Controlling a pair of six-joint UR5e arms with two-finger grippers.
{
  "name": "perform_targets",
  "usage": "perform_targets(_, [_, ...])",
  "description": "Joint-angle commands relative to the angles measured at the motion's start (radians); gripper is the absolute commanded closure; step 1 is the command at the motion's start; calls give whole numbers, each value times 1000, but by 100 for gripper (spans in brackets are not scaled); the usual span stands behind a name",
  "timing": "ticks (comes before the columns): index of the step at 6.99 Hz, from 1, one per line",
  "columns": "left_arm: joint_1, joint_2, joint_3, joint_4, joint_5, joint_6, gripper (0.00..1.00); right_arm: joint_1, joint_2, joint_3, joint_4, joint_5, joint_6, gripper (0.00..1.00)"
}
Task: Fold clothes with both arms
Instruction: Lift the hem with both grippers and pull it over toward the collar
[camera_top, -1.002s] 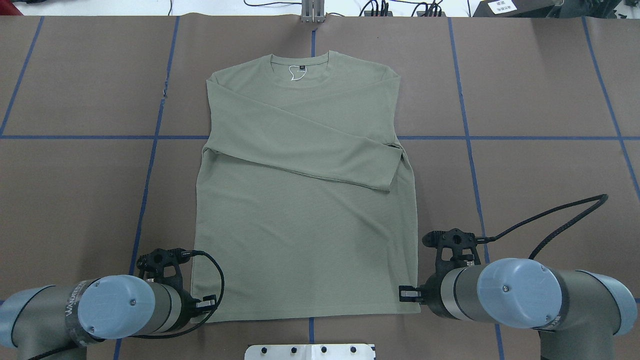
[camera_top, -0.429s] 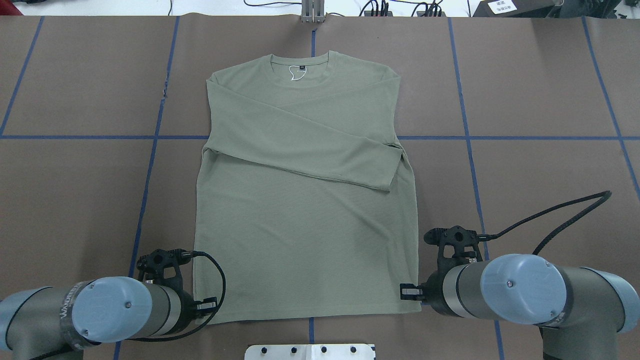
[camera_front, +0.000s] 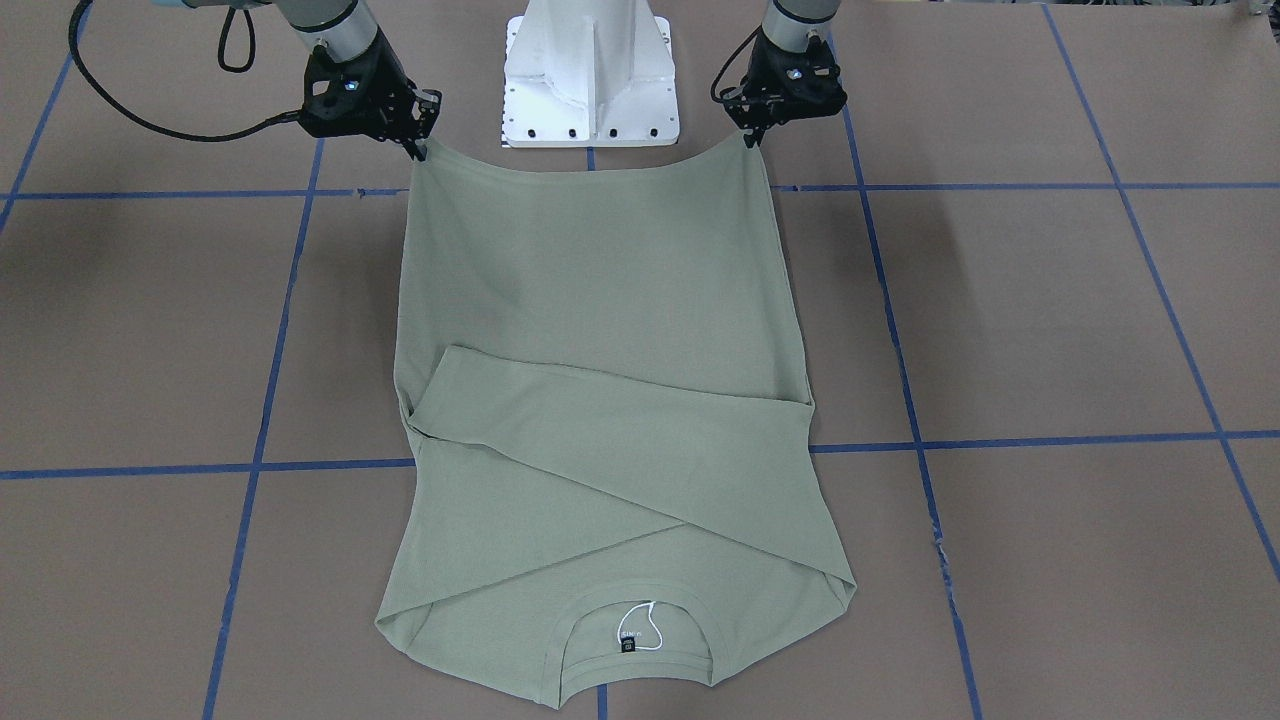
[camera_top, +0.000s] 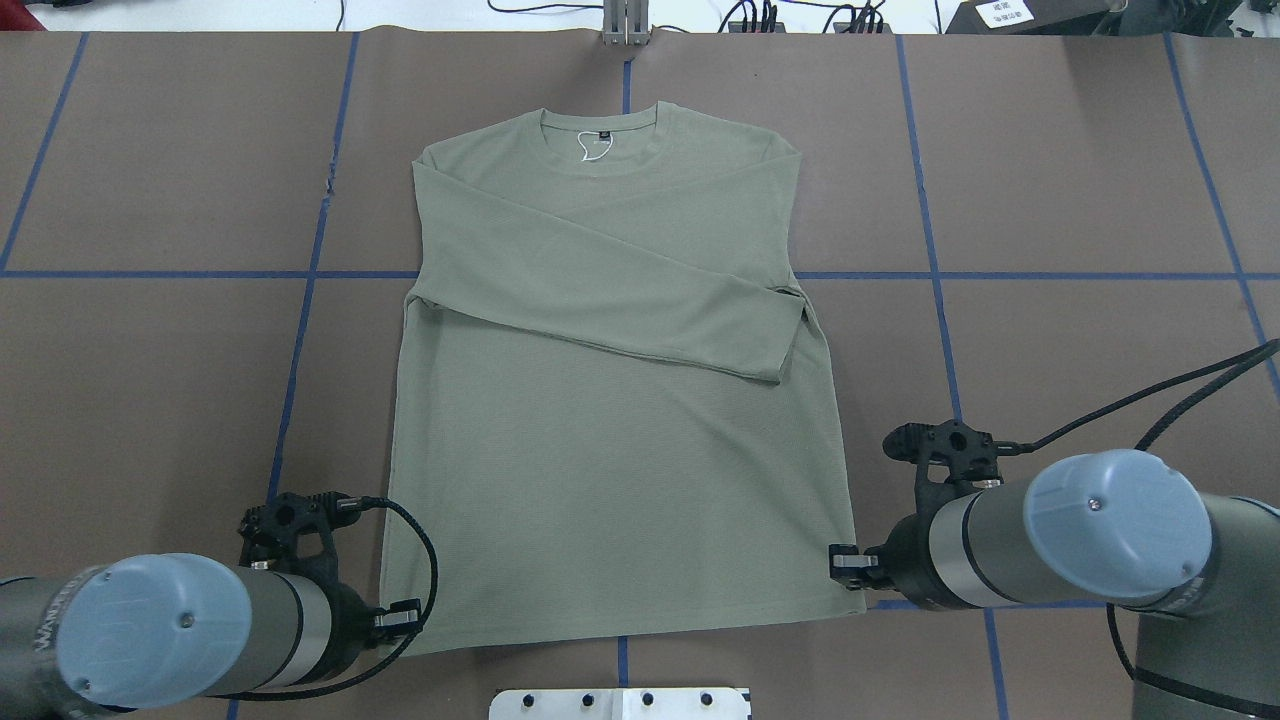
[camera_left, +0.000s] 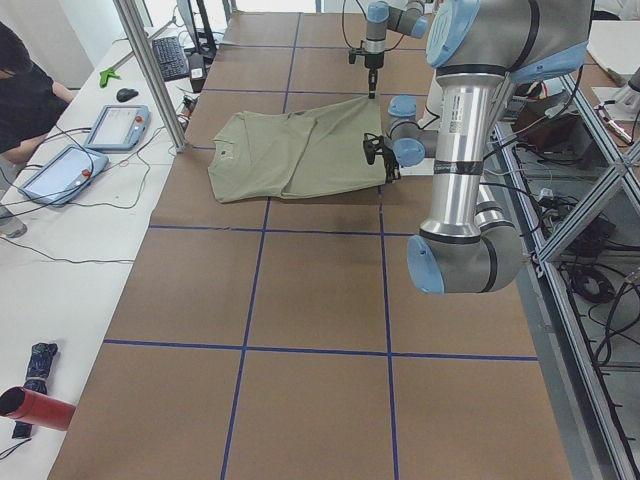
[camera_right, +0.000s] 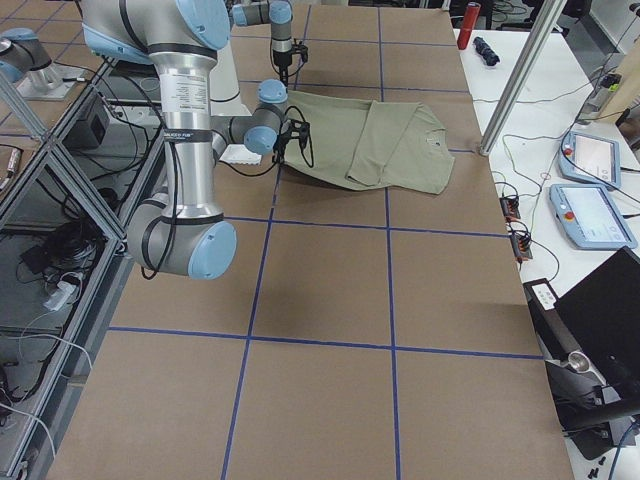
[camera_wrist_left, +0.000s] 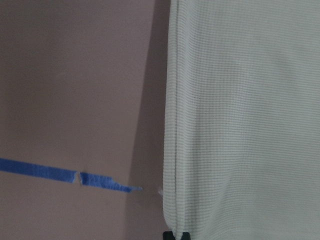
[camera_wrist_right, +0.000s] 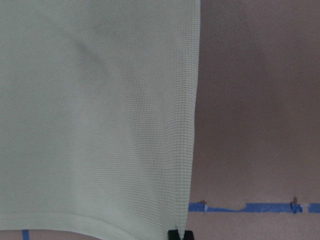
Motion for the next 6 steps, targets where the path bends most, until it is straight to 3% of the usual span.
perform_targets(1, [2,0,-148,130,-10,1,100,15,-112,110,0,75,1,100])
perform_targets(3, [80,-4,-263,215,-27,1,100,17,-206,213,-2,185,4,100])
perform_targets(5, [125,-7,-288,215,-39,-26,100,17,-222,249,-3,296,13,100])
perform_targets(6, [124,-10,-285,215,-40,-28,100,20,-216,241,-3,297,13,100])
